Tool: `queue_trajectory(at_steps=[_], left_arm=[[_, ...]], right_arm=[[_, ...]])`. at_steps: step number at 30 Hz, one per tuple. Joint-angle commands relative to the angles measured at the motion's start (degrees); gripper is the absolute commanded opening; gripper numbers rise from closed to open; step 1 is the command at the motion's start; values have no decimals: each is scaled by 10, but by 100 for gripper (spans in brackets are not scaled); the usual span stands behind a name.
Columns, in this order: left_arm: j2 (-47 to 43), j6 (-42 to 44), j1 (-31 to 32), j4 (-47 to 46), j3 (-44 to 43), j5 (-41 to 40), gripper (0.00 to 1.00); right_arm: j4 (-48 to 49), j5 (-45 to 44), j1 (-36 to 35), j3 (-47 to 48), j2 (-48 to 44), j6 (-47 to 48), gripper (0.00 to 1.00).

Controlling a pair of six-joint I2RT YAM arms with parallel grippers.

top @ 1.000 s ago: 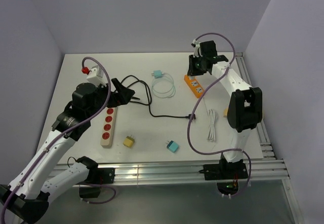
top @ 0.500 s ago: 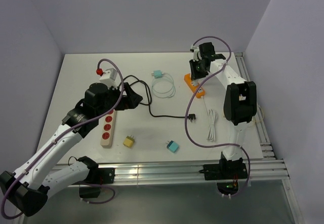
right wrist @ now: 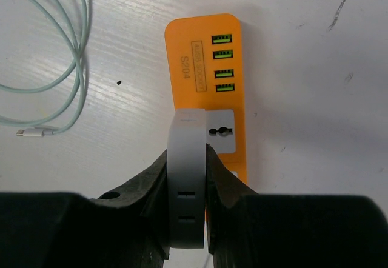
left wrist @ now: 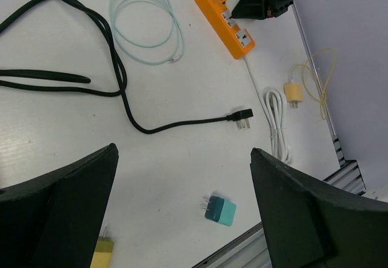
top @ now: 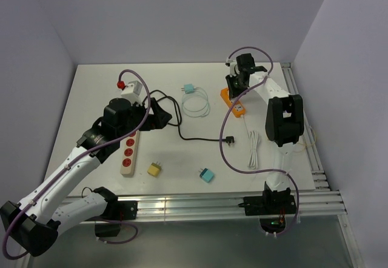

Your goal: Insert the plug

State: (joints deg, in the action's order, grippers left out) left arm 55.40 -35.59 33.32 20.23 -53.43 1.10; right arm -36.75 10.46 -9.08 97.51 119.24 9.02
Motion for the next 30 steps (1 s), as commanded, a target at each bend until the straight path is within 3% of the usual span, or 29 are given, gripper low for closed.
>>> queue_trajectory(at_steps=[1, 24, 30], left_arm=[[1, 4, 2, -25, -10, -4, 95], [-6, 7, 3, -21, -8, -8, 95], [-6, 5, 2, -22, -6, -6, 95]], right_arm=[[5, -6, 2, 22, 10, 17, 0], [12, 8, 3, 16, 41, 65, 0], [70, 28, 3, -38, 8, 51, 0]])
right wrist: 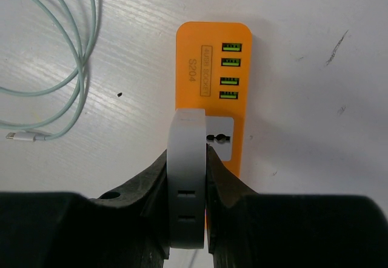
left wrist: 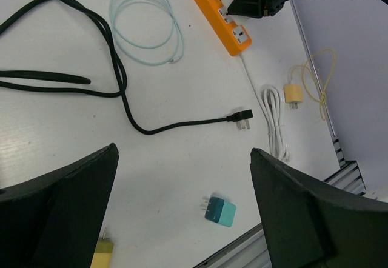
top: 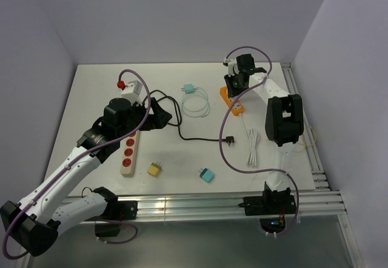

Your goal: Insert the plug

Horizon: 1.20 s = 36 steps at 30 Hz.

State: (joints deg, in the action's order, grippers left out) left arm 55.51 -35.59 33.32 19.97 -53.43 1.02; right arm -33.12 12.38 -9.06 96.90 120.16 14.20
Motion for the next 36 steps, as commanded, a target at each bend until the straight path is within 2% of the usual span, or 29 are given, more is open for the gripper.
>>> queue_trajectory(at_steps=[1, 8, 15, 24, 30, 36], left_arm=[[-7, 5, 3, -19, -7, -5, 95], [-10, 5, 3, -19, -5, -6, 95], [-9, 4, 2, -21, -4, -3, 95], [-7, -3, 2, -27, 0, 3, 95], [-4, -3, 3, -28, -1, 7, 95], [-5, -4, 2, -27, 0, 8, 95]], right_arm=[[44, 12, 3, -36, -4, -3, 0], [37, 12, 3, -29, -2, -1, 0], [77, 6, 3, -72, -28, -6, 0], [98, 20, 1, -80, -32, -43, 0], [48, 8, 0, -50, -12, -21, 0], [7, -88, -14, -56, 8, 15, 0]])
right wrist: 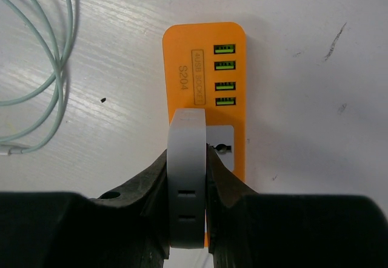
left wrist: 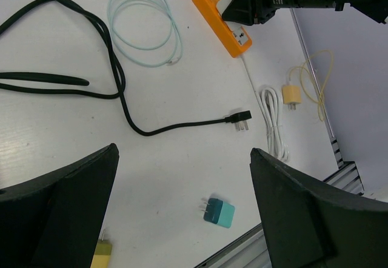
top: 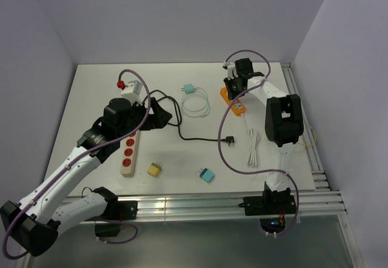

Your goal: Insert the plug

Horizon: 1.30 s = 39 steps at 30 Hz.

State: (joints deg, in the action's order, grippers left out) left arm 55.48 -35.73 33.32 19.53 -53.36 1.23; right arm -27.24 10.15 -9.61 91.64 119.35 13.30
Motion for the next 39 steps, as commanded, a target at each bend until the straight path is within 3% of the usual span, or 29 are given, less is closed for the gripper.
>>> queue_trajectory(at_steps=[1, 12, 18, 19, 21, 22, 25, 33, 34, 39], left_arm=[[-4, -2, 2, -24, 0, 7, 95], [-16, -6, 2, -20, 5, 11, 95], [-20, -6, 2, -17, 7, 11, 95], [-21, -6, 3, -16, 6, 11, 95], [-22, -6, 2, -15, 6, 8, 95], [-22, -7, 3, -15, 7, 7, 95], [-25, -12, 3, -20, 12, 6, 95], [-37, -21, 2, -20, 19, 3, 95], [-38, -21, 2, -21, 19, 3, 95], [-42, -22, 2, -20, 20, 8, 95]], right_arm=[[-53, -71, -9, -9, 14, 23, 0], [-104, -30, -13, 11, 32, 3, 0], [-53, -15, -11, -8, 8, -22, 2], [-46, -15, -9, -13, -5, -26, 14], [-33, -9, -9, -10, -16, -32, 21], [-33, -8, -9, -1, -17, -34, 31], [-37, -12, -8, 20, -14, -39, 42], [-9, -13, -7, 12, -51, -56, 61], [-6, -10, -7, 5, -57, -60, 71], [-4, -58, -7, -3, -103, -97, 74]])
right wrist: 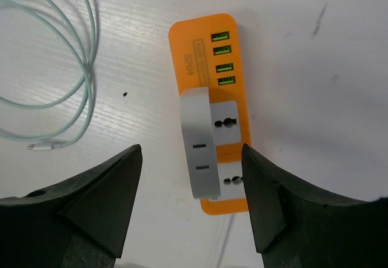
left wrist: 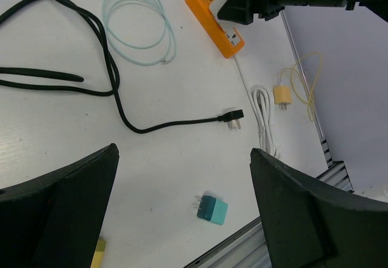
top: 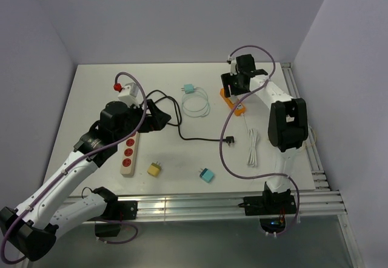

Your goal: Insert the plug

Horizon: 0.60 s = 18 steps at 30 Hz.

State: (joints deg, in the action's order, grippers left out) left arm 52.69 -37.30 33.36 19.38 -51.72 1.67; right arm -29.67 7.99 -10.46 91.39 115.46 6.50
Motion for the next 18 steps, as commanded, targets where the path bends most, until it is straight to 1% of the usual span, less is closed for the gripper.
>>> queue_trajectory(at_steps=[1, 2, 3, 4, 8, 10, 11, 13, 14, 15, 16, 18], left_arm=[[-16, -6, 1, -18, 6, 2, 95], [-16, -7, 1, -18, 7, 2, 95], [-18, -7, 1, -19, 7, 3, 95], [-18, -7, 2, -18, 7, 4, 95], [-19, -3, 1, -18, 7, 11, 95], [-18, -2, 0, -14, 8, 11, 95], [-18, -3, 1, -14, 8, 13, 95], [-11, -2, 1, -5, 1, 11, 96], [-7, -1, 1, 0, -5, 11, 96], [12, -1, 1, 25, -14, 14, 96], [22, -1, 1, 39, -37, 17, 95], [49, 3, 0, 60, -53, 29, 93]], right_arm=[[20, -52, 2, -4, -73, -39, 74], [19, -71, 2, -5, -82, -58, 75], [21, -79, 2, -7, -101, -63, 100], [21, -116, 2, -11, -110, -84, 100], [-2, -167, 2, -4, -136, -161, 100], [-32, -183, 2, 13, -137, -184, 100], [-44, -232, 1, 20, -135, -225, 100], [-94, -282, 7, 34, -131, -276, 100], [-114, -311, 12, 29, -138, -324, 100], [-116, -314, 31, 20, -146, -343, 100], [-117, -305, 43, -14, -154, -360, 100], [-108, -252, 71, -54, -188, -388, 99]])
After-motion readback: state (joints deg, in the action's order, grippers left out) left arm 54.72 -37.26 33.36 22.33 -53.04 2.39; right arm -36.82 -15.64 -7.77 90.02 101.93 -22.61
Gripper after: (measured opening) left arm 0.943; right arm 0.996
